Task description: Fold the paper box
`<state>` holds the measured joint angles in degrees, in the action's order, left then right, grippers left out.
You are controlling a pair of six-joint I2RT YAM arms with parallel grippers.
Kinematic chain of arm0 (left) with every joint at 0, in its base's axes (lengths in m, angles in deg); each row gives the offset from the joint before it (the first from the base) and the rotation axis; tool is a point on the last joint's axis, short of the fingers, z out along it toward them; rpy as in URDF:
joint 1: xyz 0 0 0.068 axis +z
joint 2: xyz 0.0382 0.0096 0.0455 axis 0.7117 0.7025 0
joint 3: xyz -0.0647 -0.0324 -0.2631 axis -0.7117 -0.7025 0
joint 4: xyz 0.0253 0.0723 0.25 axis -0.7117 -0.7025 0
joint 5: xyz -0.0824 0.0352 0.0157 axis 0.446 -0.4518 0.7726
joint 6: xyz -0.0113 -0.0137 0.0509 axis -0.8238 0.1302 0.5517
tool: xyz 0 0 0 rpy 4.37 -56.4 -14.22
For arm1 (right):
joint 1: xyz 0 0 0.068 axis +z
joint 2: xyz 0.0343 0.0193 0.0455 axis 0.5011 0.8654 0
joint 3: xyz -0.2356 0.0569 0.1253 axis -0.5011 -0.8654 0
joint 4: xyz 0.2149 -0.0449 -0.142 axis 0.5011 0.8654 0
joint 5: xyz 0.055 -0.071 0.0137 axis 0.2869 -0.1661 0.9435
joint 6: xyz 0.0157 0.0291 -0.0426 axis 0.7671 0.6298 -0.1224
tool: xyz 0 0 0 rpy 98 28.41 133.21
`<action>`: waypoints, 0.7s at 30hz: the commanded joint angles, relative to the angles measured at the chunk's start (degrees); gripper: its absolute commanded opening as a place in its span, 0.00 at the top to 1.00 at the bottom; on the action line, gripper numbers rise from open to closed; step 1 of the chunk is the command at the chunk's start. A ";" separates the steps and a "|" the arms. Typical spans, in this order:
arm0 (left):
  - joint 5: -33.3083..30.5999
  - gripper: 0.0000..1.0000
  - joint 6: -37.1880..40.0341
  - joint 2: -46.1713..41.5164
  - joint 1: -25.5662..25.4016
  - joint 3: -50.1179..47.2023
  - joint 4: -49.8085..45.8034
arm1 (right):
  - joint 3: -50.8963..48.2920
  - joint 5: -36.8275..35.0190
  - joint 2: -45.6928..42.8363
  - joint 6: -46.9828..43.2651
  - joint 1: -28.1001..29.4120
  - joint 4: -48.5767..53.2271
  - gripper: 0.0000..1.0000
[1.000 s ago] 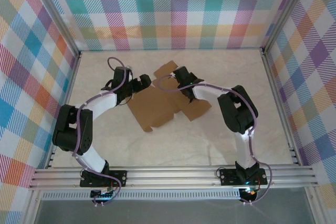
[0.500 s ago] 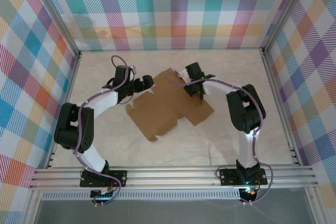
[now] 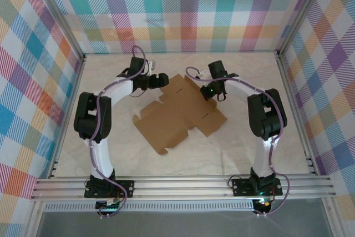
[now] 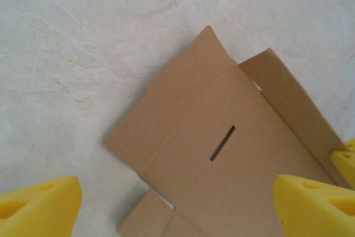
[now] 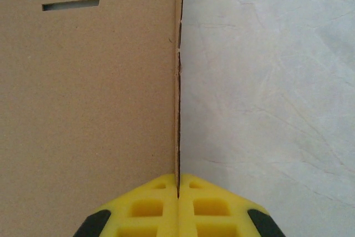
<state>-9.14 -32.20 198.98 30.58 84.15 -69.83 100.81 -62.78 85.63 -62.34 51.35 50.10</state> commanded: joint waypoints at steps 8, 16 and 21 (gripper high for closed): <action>2.88 0.27 17.45 7.48 -0.74 10.24 -20.34 | 2.29 3.40 -1.01 0.07 -0.58 2.63 1.00; 2.78 0.46 20.08 9.72 -1.81 11.90 -24.42 | 2.75 0.97 -0.13 0.77 -0.60 2.99 1.00; 2.26 0.46 20.57 10.68 -2.51 12.36 -24.39 | 2.74 1.55 -0.09 1.05 -0.64 3.07 1.00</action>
<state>-7.61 -13.32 208.53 28.95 94.88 -92.54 102.01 -61.81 85.63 -61.93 51.02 52.18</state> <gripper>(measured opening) 0.538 0.054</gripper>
